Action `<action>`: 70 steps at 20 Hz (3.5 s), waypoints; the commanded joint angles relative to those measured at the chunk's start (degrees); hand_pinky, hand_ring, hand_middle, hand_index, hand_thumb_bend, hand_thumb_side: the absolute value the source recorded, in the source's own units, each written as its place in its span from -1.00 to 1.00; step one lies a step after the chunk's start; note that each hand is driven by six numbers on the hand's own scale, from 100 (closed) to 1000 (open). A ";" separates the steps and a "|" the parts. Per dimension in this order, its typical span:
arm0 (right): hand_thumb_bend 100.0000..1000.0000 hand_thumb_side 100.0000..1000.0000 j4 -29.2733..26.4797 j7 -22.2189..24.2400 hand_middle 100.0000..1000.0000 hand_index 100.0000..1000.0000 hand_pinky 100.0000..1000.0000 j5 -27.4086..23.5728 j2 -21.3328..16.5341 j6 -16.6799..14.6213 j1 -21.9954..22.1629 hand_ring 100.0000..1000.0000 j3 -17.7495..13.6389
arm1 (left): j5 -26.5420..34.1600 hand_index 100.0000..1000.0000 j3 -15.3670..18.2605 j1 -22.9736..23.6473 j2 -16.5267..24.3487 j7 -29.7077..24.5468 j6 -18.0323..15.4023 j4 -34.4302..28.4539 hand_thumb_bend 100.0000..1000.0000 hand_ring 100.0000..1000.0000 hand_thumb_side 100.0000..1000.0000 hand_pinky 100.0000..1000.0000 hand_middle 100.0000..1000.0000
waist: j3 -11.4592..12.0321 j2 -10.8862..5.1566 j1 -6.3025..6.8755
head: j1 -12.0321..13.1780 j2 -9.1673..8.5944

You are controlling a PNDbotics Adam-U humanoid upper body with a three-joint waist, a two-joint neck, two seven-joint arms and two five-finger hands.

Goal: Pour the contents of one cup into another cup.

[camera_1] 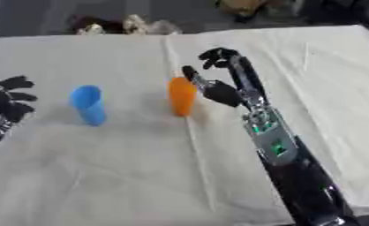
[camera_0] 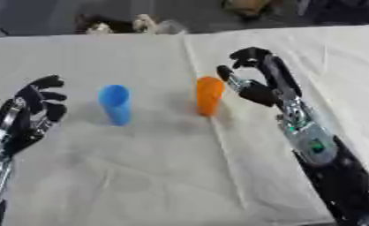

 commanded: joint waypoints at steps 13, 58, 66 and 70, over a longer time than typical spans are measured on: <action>-0.24 0.08 -1.63 -0.38 -0.06 0.32 0.55 0.10 -0.39 -0.20 -1.11 0.68 0.16 | -13.33 0.85 -5.37 -5.78 0.69 10.75 -0.43 6.64 0.68 0.36 0.11 0.17 0.51 | -0.71 -0.76 -0.19 | 0.30 -0.46; -0.32 0.14 -1.91 -0.14 -0.07 0.32 0.55 -0.55 -0.14 -0.36 -1.69 0.68 0.72 | -21.15 0.72 -7.46 -19.56 -5.20 14.30 -6.13 28.49 0.23 0.09 0.26 0.05 0.14 | -3.81 0.62 -0.76 | 1.00 -1.09; -0.35 0.15 -1.83 -0.23 -0.07 0.32 0.55 -0.53 -0.17 -0.34 -1.64 0.68 0.68 | -21.86 0.63 -7.80 -19.05 -5.27 13.01 -7.05 29.58 -0.26 -0.33 0.14 -0.20 -0.27 | -3.62 0.56 -0.70 | 0.81 -1.09; -0.36 0.16 -1.79 -0.29 -0.08 0.32 0.54 -0.46 -0.14 -0.34 -1.63 0.68 0.68 | -21.51 0.60 -7.72 -18.67 -5.26 13.22 -6.52 29.28 -0.87 -0.62 -0.12 -0.39 -0.54 | -3.31 0.51 -0.71 | 0.72 -1.03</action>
